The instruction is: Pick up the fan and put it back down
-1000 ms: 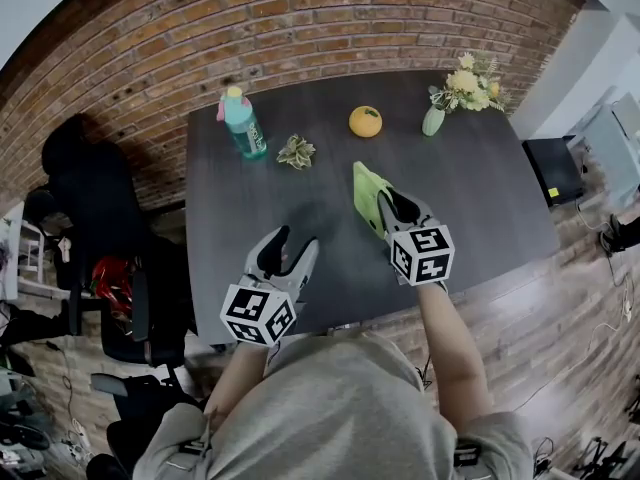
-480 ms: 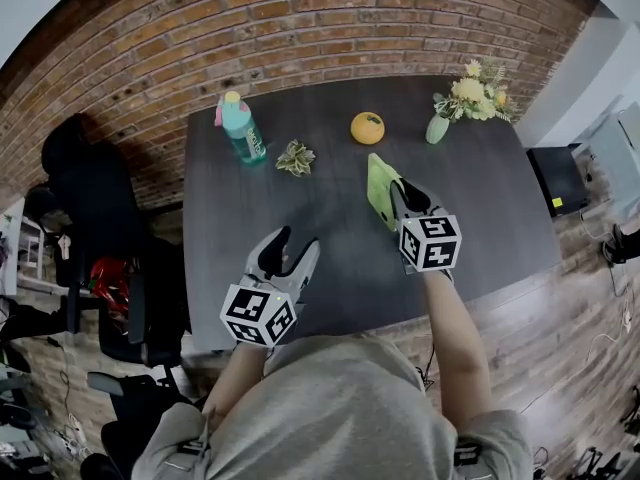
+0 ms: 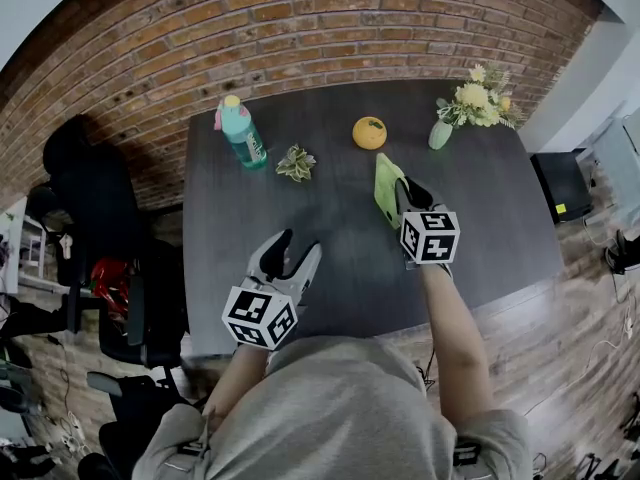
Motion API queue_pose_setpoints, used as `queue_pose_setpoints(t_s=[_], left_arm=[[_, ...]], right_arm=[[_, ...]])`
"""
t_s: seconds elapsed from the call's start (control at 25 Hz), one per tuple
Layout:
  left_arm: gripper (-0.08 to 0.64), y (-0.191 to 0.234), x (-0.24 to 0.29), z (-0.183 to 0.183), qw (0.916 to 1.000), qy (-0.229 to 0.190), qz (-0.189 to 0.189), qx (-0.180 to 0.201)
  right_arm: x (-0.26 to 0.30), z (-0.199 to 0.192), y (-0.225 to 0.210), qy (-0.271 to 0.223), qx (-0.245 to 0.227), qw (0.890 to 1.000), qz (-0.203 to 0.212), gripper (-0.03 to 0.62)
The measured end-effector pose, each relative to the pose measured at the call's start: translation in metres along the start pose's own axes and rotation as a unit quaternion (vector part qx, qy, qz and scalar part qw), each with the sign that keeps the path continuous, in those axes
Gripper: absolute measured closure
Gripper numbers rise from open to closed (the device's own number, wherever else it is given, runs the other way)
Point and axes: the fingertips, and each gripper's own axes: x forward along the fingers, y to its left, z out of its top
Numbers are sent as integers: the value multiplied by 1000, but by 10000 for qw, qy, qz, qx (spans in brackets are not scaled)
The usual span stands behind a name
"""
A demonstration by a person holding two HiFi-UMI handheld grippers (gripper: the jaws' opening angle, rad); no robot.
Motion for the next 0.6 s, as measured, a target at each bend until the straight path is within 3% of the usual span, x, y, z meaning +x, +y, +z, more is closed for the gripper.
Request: queue_pose_setpoints(t_s=[0.6], left_arm=[[322,3,9,-1,10000,36,-24,-41]], right_arm=[[-11,-13,-14,-32,183,9998,-87,545]])
